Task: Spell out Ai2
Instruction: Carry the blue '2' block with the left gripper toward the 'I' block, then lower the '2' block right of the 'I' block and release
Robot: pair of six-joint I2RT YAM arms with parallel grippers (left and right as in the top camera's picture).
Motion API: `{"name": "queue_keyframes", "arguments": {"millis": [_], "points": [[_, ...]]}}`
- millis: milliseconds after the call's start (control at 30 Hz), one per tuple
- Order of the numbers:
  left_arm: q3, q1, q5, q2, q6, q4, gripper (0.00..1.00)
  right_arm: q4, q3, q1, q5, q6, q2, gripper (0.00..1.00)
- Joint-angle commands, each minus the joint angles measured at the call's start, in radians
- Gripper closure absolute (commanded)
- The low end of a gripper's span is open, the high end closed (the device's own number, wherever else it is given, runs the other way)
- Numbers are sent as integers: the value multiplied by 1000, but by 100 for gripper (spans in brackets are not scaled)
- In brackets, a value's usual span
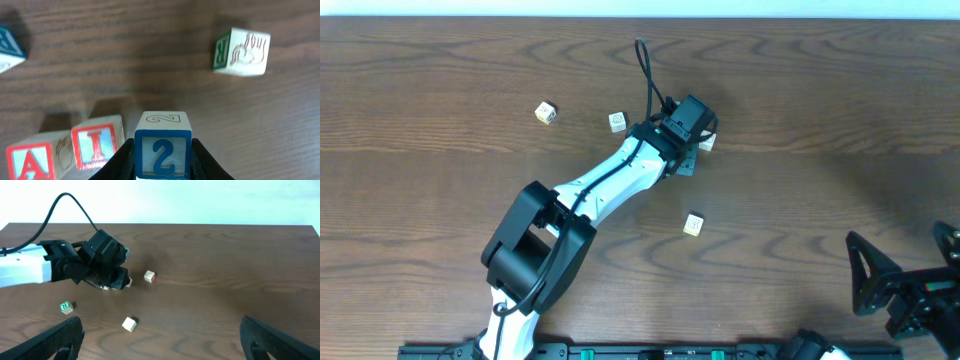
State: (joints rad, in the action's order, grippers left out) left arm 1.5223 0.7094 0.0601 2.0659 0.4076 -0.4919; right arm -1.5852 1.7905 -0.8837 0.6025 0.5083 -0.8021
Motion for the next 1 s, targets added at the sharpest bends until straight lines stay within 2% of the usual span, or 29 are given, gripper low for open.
{"name": "queue_keyframes", "arguments": {"millis": [0, 567, 967], "points": [[-1, -15, 29, 14, 8, 11, 94, -2, 10, 15, 15, 11, 4, 1], [-1, -30, -9, 44, 10, 43, 94, 21, 9, 15, 29, 19, 4, 1], [-1, -28, -8, 48, 68, -2, 94, 22, 10, 15, 30, 30, 4, 1]]}}
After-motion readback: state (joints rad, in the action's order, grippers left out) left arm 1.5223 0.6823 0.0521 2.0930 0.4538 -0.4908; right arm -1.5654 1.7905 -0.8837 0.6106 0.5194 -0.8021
